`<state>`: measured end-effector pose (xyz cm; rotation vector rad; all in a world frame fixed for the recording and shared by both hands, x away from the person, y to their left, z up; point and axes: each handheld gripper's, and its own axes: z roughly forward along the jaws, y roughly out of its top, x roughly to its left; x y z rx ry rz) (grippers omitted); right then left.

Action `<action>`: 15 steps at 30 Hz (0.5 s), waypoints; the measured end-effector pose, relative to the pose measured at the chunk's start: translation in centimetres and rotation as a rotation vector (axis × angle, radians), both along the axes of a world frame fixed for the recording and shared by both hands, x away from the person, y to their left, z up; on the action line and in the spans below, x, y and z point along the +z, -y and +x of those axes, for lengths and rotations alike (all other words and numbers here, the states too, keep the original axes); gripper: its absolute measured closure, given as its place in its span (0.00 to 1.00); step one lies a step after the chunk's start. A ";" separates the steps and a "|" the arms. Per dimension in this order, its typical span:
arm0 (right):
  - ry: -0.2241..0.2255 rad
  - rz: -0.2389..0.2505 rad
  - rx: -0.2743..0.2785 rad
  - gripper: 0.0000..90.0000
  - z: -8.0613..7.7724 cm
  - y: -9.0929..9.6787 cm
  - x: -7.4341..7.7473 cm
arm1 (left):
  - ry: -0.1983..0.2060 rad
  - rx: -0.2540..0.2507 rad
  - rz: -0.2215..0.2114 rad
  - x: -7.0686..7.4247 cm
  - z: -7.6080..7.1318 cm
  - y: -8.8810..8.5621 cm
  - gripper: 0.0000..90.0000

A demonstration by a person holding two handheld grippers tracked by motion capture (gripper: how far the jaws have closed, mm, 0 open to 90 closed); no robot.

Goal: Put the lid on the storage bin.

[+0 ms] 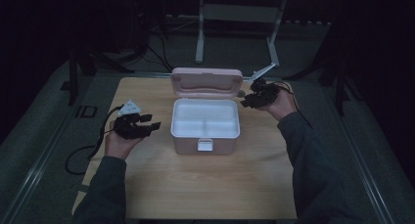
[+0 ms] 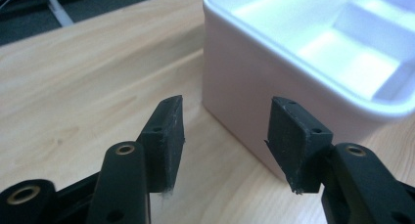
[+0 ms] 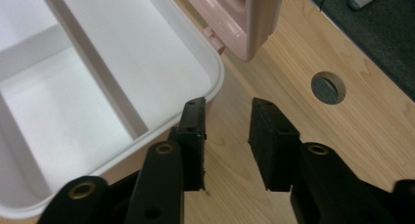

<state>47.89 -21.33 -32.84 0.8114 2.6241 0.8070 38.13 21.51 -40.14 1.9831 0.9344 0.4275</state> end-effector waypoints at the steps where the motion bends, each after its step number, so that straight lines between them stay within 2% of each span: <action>1: 0.003 0.002 -0.002 0.76 0.0 0.0 0.0 | 0.003 -0.003 -0.003 0.3 0.4 0.1 0.54; 5: 0.012 0.005 -0.009 0.85 0.2 -0.1 -0.1 | 0.006 -0.002 -0.028 1.1 1.7 0.1 0.56; 7: 0.024 0.010 -0.024 0.92 0.3 -0.1 -0.1 | 0.013 0.005 -0.022 1.6 2.3 0.2 0.59; 11: 0.034 0.024 -0.047 0.98 0.6 0.1 0.1 | 0.011 0.010 -0.029 2.5 3.3 0.3 0.74; 12: 0.038 0.031 -0.054 0.99 0.7 0.1 0.1 | 0.005 0.004 -0.032 3.2 4.0 0.4 0.74; 13: 0.046 0.054 -0.066 1.00 0.9 0.3 0.3 | 0.007 -0.001 -0.032 3.6 4.3 0.5 0.83; 15: 0.058 0.070 -0.077 1.00 1.1 0.4 0.5 | 0.005 -0.004 -0.028 4.1 4.9 0.8 0.90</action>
